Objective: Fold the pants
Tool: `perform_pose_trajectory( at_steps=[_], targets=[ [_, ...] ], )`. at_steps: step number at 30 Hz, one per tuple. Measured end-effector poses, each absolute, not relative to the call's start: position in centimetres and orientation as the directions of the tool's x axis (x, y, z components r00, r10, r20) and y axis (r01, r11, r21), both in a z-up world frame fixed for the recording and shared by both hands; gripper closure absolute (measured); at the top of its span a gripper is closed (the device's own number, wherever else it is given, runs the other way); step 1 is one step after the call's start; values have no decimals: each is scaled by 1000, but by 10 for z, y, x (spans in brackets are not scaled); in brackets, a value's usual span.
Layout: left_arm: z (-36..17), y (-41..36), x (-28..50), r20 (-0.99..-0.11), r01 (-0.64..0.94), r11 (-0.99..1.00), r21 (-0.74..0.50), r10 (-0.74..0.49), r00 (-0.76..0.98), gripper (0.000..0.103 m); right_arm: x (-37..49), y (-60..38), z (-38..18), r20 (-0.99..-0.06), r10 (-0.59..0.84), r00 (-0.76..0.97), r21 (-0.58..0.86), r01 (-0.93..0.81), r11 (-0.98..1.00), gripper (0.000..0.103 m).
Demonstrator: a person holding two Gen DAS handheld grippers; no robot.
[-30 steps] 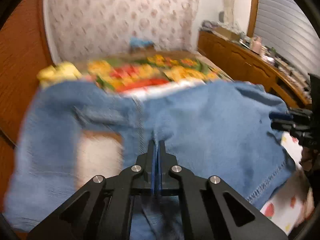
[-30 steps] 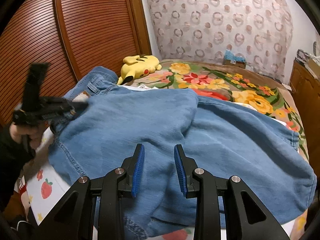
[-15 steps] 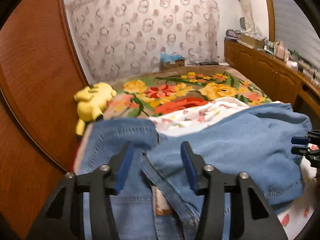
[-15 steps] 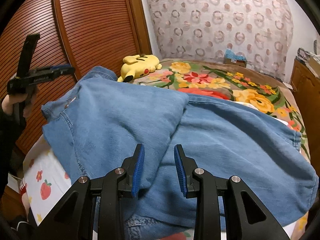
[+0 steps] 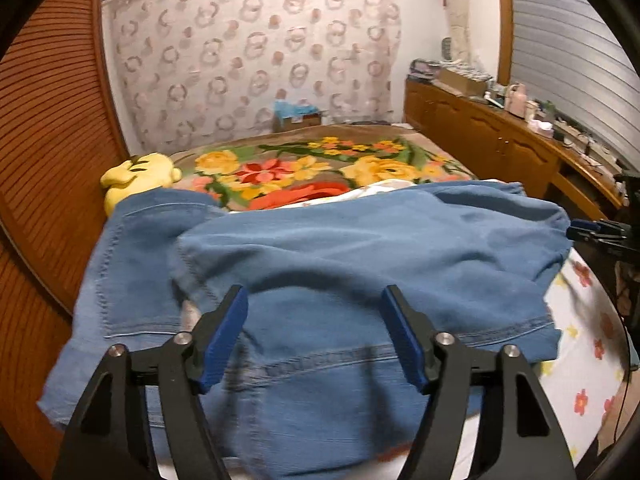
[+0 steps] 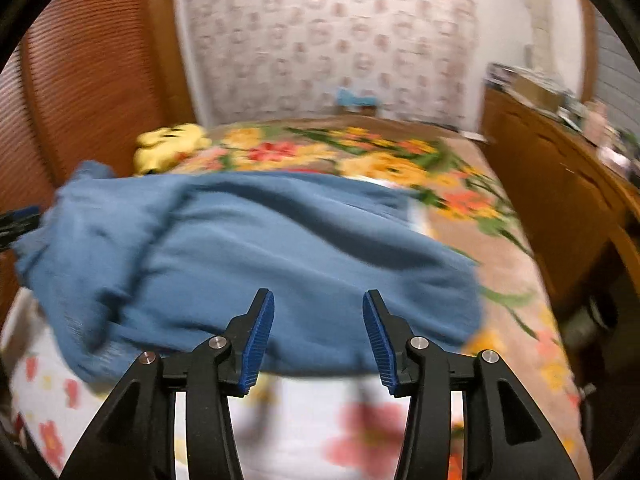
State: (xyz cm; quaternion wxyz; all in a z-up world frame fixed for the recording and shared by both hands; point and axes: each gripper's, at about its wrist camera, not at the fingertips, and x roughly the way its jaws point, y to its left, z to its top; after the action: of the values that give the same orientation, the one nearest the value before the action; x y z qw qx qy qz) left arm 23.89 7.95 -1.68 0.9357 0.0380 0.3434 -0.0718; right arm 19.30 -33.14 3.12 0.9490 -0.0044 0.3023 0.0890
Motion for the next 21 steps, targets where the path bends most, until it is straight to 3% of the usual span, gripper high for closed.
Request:
perform_pose_trajectory(
  at_steps=[5,10,21],
  targets=[
    [-16,63,237,-640,196,981,-2,-152,753,23,190,-376,17,-595,86,799,71,-55,996,52],
    [-14,52,237,-635,206,978,-15,-169,754,23,192,-400,10,-596,122,794,157,-34,987,51],
    [-33,35,238,-663,222,974,-40,-192,723,23,208,-405,13,-609,171,775,206,-54,977,51]
  ],
)
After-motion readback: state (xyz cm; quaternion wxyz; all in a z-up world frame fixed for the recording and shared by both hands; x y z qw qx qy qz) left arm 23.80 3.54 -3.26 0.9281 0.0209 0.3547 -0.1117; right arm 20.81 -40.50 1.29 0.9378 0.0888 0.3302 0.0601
